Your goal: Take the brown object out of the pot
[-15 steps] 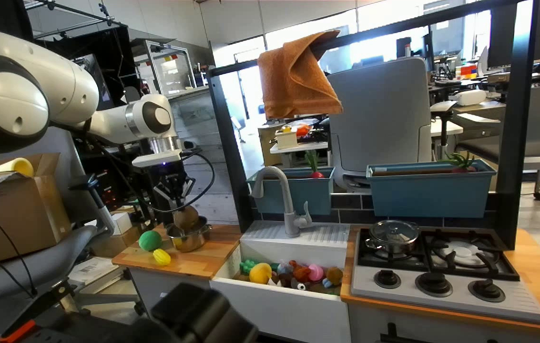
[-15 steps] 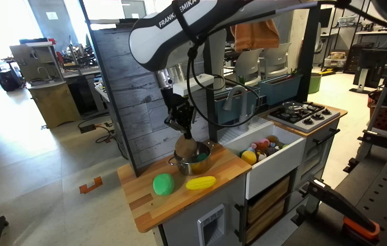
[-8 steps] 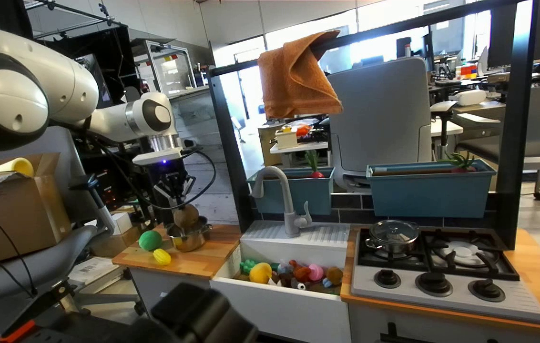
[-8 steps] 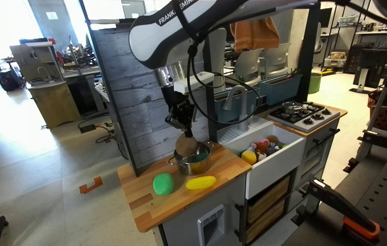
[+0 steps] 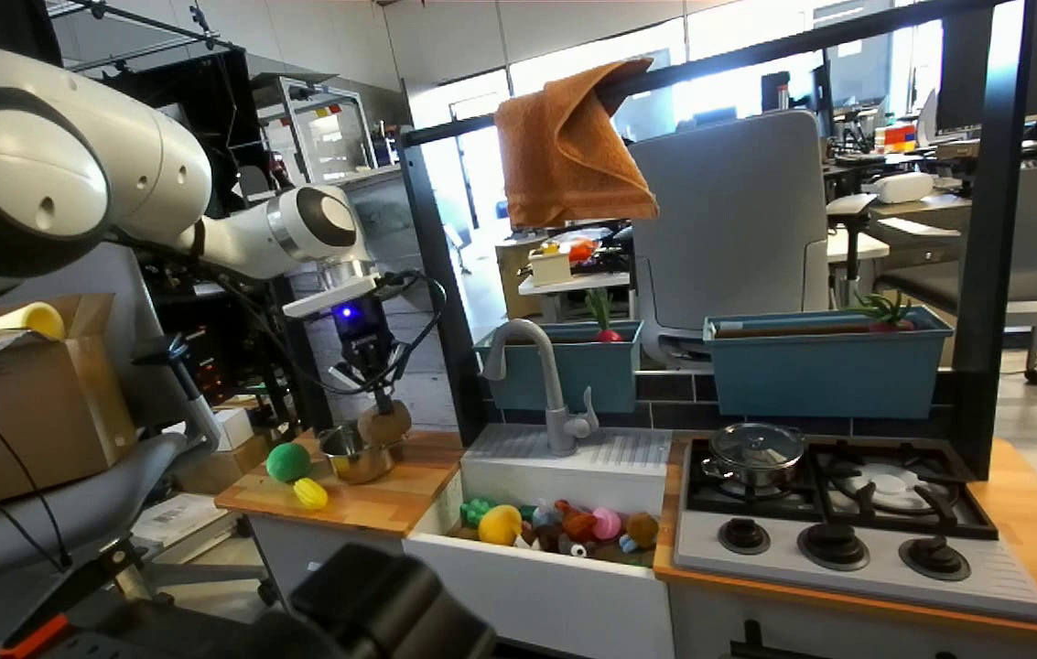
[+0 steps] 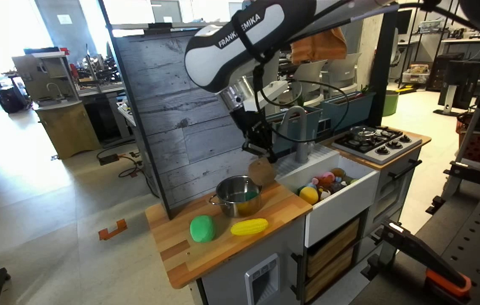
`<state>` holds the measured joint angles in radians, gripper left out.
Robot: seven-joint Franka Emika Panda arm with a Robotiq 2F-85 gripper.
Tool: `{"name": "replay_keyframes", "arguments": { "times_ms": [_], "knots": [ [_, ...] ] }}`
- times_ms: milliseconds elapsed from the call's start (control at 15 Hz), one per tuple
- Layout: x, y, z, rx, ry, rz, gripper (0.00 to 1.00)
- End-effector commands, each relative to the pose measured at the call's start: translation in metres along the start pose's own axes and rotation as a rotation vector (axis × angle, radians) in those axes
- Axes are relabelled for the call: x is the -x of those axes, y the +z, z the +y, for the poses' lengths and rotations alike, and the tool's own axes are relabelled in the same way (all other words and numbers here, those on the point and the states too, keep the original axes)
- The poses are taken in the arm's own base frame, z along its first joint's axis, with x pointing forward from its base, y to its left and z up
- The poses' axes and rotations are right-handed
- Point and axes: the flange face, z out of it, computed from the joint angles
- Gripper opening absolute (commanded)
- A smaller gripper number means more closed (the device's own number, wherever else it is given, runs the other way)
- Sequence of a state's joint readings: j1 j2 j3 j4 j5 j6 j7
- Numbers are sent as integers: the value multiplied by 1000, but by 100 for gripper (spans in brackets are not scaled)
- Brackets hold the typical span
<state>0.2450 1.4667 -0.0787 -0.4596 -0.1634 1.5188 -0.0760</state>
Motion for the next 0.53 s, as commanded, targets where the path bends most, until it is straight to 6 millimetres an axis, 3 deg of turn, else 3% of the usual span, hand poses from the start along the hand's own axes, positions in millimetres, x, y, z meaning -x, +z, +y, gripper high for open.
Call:
{"name": "replay_keyframes", "arguments": {
  "times_ms": [0,467],
  "knots": [
    [13,3,32,54,14,-76,0],
    [24,19,45,16,38,-173,0]
  ]
}}
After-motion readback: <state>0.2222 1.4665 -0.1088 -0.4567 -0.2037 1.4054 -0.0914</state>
